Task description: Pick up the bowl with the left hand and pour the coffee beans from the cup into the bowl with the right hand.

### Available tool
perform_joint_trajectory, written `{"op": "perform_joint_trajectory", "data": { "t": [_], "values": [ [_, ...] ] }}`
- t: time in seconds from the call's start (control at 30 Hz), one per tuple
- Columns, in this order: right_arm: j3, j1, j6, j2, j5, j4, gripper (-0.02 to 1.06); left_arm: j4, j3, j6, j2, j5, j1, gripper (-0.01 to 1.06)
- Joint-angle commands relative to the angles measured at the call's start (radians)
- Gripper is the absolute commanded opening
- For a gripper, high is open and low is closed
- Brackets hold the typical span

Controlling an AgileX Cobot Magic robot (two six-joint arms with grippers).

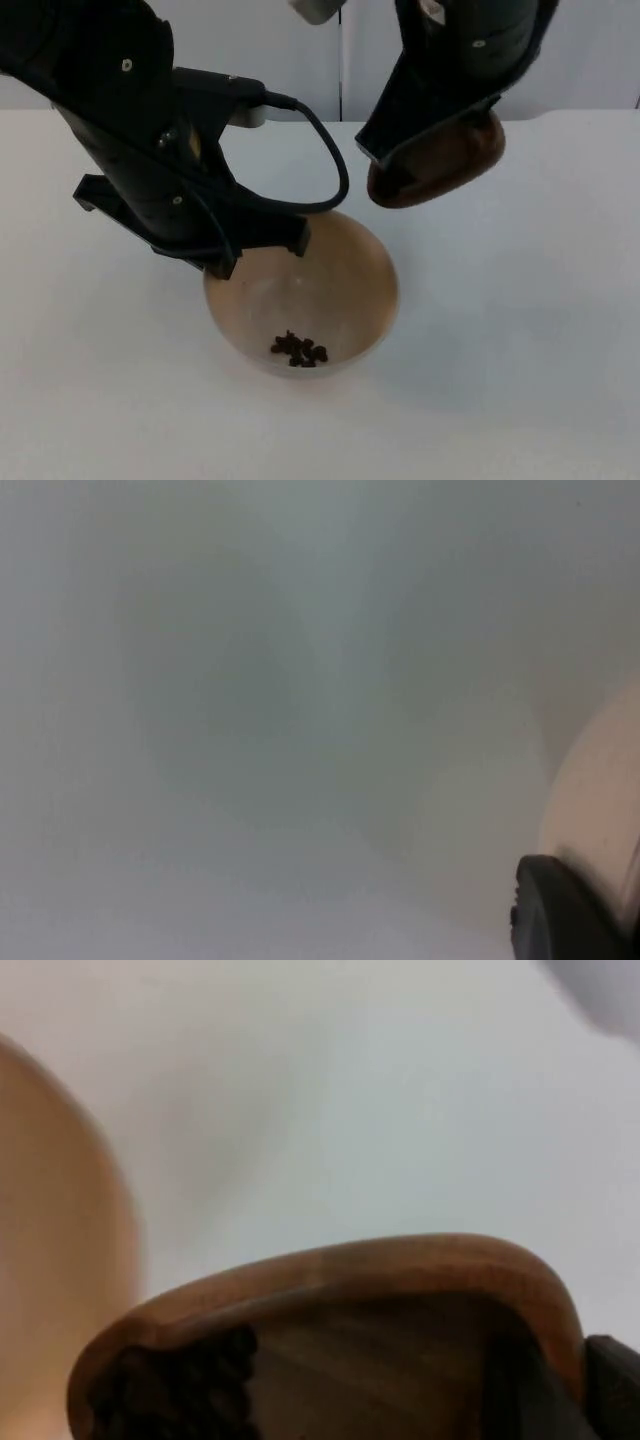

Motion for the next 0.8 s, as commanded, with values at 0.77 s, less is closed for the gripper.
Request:
{"op": "perform_joint_trajectory", "data": {
  "t": [0.77],
  "values": [
    [0.002, -0.337, -0.353, -0.032, -0.144, 0.648, 0.0, -0.011, -0.004, -0.004, -0.009, -0.012, -0.003, 0.0]
  ]
}}
